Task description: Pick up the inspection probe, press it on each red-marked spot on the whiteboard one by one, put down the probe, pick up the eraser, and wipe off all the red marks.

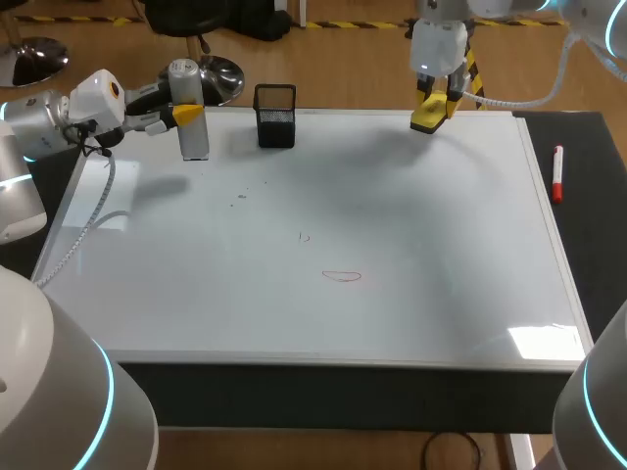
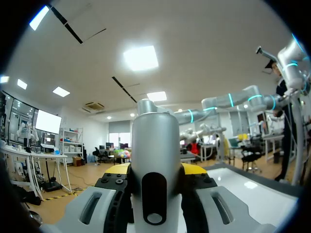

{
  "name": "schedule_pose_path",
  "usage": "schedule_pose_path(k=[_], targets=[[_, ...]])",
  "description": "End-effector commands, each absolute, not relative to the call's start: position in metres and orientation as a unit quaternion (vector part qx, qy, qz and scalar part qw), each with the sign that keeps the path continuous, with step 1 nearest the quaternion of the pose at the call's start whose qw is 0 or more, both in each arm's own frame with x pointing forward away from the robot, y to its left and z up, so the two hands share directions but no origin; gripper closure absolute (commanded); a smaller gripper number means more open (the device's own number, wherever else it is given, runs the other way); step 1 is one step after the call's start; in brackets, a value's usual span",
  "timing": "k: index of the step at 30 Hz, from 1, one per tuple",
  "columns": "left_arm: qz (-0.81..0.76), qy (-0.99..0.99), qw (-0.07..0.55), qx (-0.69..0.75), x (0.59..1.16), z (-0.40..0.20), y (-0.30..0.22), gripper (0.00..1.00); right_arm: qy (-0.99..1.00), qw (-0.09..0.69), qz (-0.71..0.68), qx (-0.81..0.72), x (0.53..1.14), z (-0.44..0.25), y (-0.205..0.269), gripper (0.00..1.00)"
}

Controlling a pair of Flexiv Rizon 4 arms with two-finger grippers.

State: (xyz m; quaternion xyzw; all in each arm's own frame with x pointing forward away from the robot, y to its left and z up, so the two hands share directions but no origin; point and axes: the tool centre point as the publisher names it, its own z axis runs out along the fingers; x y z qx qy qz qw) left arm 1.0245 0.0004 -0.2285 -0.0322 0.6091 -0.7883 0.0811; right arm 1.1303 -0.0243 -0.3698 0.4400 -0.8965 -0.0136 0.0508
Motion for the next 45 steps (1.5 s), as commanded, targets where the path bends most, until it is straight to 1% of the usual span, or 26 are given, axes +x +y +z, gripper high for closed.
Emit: schedule_pose_path(k=[1,6,21,34,45], targets=[[-0.788,0.61,0.084,-0.034,1.023,-0.227,0.0,1.0,-0.896,0.054,-0.013,0.441,1.131,-0.367,-0.025,1.0],[-0.786,0.612,0.081,-0.026,1.02,-0.226,-0.004,1.0,-0.896,0.054,-0.013,0.441,1.131,-0.367,-0.025,1.0],[-0.812,0.579,0.013,0.073,0.926,-0.208,-0.085,1.0,-0.896,0.054,-0.013,0.441,1.131,-0.367,-0.025,1.0],[-0.814,0.555,-0.108,0.131,0.837,-0.203,-0.186,1.0,-0.896,0.054,-0.013,0.441,1.131,-0.367,-0.025,1.0],[-0.801,0.552,-0.175,0.155,0.802,-0.221,-0.245,1.0,-0.896,0.054,-0.013,0.441,1.131,-0.367,-0.025,1.0]])
